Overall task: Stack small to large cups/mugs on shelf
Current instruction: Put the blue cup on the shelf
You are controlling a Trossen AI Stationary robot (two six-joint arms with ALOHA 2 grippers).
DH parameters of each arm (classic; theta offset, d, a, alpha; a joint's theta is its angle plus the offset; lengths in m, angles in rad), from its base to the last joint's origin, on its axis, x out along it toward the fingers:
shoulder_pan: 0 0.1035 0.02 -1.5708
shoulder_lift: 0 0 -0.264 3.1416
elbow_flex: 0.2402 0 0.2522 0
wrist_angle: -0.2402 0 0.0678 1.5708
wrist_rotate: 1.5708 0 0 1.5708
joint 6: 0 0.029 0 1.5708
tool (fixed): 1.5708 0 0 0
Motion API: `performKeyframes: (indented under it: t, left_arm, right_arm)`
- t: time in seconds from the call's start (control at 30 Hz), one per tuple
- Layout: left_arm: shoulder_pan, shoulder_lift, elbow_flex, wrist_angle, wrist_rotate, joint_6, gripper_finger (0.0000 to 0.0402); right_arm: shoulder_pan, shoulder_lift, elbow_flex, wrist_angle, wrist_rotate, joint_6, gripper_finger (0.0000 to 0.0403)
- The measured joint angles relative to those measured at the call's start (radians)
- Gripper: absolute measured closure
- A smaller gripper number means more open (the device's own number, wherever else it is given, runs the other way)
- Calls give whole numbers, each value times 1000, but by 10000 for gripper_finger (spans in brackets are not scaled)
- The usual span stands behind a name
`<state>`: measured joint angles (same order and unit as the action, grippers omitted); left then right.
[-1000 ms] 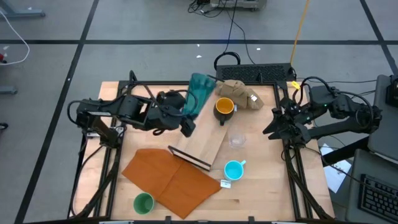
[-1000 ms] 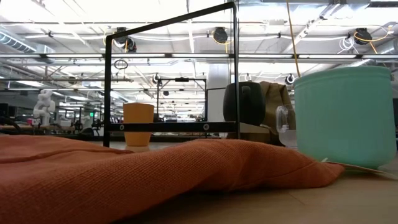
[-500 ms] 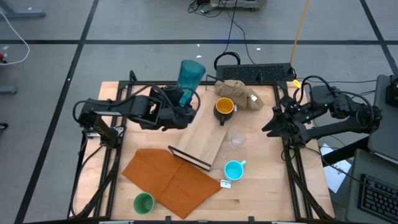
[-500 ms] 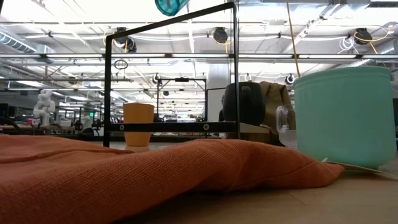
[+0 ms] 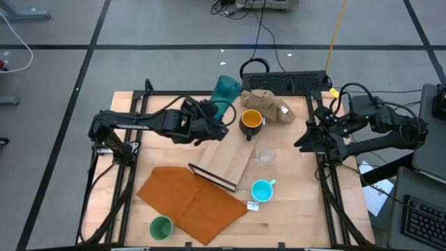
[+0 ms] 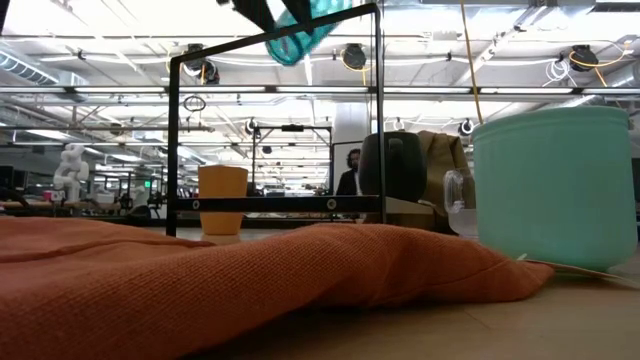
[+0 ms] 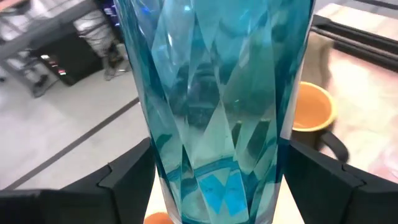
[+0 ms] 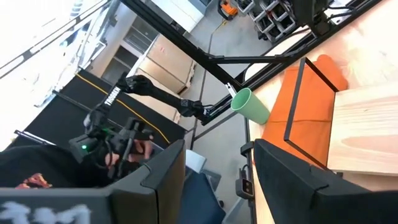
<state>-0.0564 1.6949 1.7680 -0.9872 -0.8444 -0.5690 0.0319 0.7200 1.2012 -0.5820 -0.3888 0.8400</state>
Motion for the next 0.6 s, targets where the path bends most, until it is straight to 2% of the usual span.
performKeyframes:
  t: [0.17, 0.37, 0.6]
  left_arm:
    - [47, -2, -74, 270, 50, 134, 97]
    - [83, -3, -81, 436, 46, 239, 97]
    - [95, -4, -80, 647, 115, 348, 97]
  right_arm:
    - [0, 0, 0, 3, 3, 30, 222]
    - [0, 0, 0, 21, 50, 56, 222]
    - [0, 7, 0, 42, 54, 36, 222]
